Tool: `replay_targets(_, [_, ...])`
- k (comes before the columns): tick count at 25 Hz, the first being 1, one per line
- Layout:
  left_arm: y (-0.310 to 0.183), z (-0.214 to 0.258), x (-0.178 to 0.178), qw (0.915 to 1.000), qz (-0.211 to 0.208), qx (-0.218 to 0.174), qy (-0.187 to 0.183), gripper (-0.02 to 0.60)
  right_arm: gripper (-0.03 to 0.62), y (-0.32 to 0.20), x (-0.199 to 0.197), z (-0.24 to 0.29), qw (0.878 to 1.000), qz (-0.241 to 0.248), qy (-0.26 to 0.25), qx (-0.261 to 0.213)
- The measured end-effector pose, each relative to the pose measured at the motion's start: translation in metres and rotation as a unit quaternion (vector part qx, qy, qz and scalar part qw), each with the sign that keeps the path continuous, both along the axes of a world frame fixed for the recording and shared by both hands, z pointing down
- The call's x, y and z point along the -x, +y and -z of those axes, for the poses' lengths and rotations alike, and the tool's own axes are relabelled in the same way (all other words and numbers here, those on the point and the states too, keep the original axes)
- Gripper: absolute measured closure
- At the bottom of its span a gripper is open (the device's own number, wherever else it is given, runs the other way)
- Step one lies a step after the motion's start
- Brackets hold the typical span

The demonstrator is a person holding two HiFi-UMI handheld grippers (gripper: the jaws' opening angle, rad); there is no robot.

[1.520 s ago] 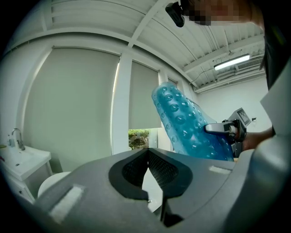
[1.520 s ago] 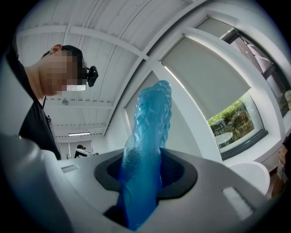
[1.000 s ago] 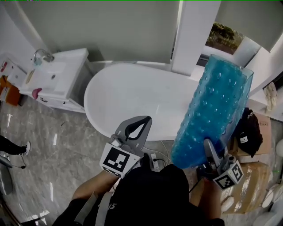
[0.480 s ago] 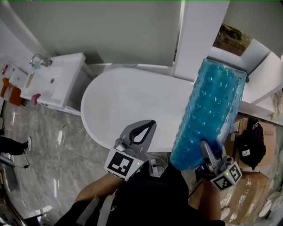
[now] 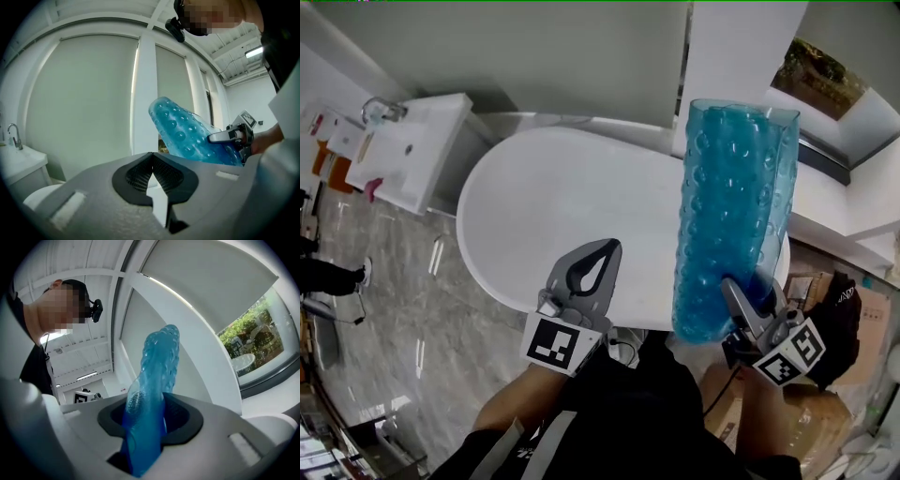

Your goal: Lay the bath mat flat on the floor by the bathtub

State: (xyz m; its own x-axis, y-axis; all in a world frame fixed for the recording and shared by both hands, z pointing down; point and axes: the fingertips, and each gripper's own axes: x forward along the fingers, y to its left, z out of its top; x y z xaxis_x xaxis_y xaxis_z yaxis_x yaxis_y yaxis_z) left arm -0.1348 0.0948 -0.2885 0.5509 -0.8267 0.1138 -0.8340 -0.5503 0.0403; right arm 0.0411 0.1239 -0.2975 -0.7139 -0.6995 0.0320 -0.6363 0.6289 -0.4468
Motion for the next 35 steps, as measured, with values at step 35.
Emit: replay_targets(35, [-0.128, -0.363, -0.013, 0.9862, 0.015, 0.163, -0.025, 0.578, 0.457, -0.108, 0.041, -0.379, 0.977, 0.011, 0.017, 0.214])
